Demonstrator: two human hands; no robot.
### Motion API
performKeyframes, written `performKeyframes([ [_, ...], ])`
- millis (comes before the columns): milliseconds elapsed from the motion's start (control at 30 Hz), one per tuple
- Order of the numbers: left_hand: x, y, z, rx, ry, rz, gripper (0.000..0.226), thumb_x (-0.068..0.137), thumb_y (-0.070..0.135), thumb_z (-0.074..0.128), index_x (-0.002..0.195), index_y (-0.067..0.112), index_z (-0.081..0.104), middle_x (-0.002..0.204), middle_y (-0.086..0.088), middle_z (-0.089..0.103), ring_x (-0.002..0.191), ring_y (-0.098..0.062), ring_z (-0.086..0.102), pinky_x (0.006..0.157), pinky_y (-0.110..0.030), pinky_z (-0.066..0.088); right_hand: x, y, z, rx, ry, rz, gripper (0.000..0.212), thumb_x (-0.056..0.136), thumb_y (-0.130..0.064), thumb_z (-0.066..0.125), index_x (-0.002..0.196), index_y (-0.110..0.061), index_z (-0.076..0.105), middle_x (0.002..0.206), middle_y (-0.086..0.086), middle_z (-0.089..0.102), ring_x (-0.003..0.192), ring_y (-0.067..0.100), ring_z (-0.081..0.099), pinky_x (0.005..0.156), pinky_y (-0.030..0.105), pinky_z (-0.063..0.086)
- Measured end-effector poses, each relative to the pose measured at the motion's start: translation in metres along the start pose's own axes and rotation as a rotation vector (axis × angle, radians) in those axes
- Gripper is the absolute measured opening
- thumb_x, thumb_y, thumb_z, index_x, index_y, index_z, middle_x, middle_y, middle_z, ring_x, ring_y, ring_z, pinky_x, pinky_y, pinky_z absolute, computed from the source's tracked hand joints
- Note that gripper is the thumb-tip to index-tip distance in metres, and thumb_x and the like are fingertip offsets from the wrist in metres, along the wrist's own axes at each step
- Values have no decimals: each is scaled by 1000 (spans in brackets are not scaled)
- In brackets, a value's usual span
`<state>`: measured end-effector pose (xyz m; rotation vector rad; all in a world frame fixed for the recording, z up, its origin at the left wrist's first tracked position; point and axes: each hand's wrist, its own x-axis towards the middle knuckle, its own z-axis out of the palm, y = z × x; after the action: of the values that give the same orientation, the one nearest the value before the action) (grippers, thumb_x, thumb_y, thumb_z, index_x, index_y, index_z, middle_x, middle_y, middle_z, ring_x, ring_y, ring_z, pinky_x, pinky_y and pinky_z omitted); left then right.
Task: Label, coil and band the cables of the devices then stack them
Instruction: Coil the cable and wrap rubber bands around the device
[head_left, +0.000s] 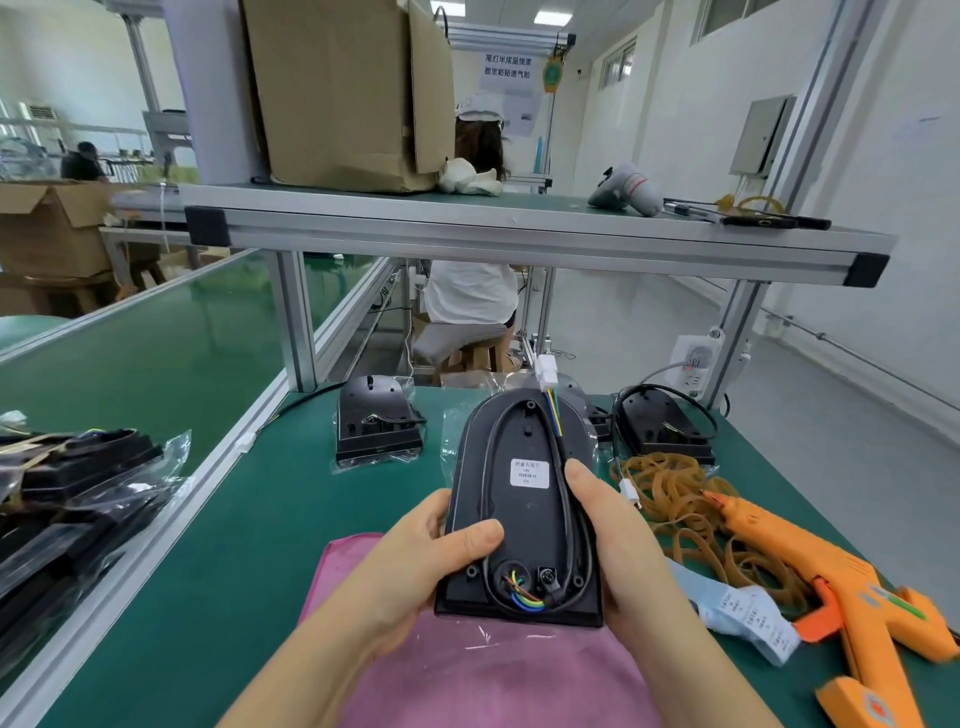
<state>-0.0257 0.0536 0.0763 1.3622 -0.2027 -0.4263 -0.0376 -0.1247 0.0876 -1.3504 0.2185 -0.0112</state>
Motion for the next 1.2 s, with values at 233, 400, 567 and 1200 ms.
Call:
performKeyframes([
  [233, -6, -3, 0, 77, -28, -66, 63, 70, 30, 75, 126, 12, 53, 117, -4, 71, 108, -25, 68, 96, -45, 53, -6, 2, 1, -87, 86, -73, 56, 83, -45, 61, 106, 6, 59, 107, 28, 65, 101, 44, 63, 90, 60, 49],
  [400, -5, 10, -1, 281, 64, -35, 114, 58, 60, 79, 151, 37, 18, 145, 17, 39, 131, -5, 44, 109, -32, 39, -10, 6, -3, -12, 29, -33, 45, 86, -38, 60, 106, 2, 64, 98, 20, 72, 90, 35, 70, 76, 45, 59],
  [567, 6, 26, 9, 1103, 280, 800, 69, 88, 60, 49, 148, 43, 20, 160, 16, 13, 150, -7, 0, 121, -27, 3, -18, 10, 2, -34, 12, -20, 58, 87, -34, 61, 111, 18, 50, 101, 35, 61, 80, 24, 61, 75, 46, 54],
  [1200, 85, 32, 95, 1681, -21, 773, 30, 98, 22, 50, 125, 25, 64, 128, 1, 62, 125, -23, 49, 110, -39, 37, 14, 61, -28, -175, -47, 99, 42, 71, -40, 73, 96, -8, 71, 94, 6, 76, 93, 16, 70, 86, 32, 55],
])
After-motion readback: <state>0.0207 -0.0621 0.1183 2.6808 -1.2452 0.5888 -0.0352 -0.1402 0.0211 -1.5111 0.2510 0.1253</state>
